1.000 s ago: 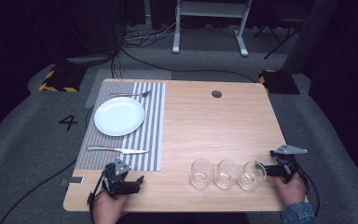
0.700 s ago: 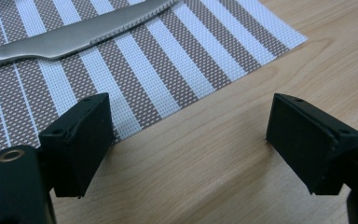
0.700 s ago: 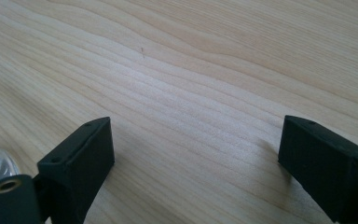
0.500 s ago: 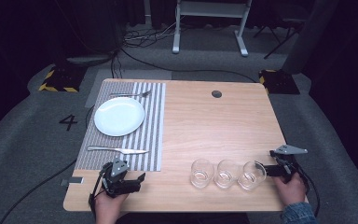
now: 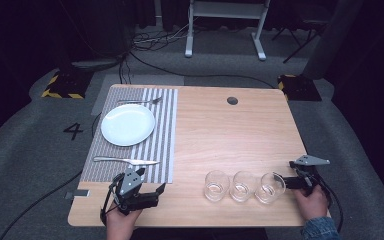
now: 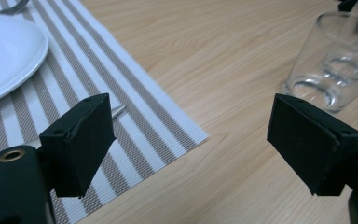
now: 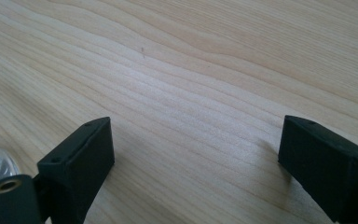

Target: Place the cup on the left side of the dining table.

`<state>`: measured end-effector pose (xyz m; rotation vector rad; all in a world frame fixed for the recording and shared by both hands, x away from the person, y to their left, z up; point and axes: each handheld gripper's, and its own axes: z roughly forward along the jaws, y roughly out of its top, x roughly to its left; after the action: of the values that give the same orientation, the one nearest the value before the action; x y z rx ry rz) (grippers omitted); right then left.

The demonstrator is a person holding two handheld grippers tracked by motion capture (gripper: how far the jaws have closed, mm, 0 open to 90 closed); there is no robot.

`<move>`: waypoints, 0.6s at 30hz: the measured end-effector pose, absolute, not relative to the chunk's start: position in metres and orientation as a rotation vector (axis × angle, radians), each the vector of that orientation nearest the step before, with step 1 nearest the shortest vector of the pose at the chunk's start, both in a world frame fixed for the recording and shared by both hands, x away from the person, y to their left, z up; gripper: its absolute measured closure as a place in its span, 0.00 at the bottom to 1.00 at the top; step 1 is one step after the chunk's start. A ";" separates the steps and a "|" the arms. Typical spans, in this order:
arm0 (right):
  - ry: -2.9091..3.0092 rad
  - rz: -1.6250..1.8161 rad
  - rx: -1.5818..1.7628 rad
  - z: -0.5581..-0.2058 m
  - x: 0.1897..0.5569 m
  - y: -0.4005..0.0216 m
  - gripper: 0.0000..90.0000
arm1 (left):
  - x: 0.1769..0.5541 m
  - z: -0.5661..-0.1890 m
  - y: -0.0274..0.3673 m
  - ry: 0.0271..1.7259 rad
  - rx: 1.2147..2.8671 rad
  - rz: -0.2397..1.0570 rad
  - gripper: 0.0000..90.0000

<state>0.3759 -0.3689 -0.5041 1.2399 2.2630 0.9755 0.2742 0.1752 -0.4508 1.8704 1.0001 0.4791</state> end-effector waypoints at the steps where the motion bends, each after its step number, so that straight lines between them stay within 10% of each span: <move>1: 2.263 0.975 1.240 -0.504 0.376 -0.369 0.12 | 0.273 -0.449 0.174 0.994 1.866 0.481 0.17; 18: 2.263 0.976 1.240 -0.504 0.376 -0.369 0.12 | 0.264 -0.423 0.151 0.924 1.817 0.525 0.16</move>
<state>0.3759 -0.3689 -0.5041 1.2399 2.2627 0.9757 0.2641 0.1514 -0.4226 1.8165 0.9236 0.5248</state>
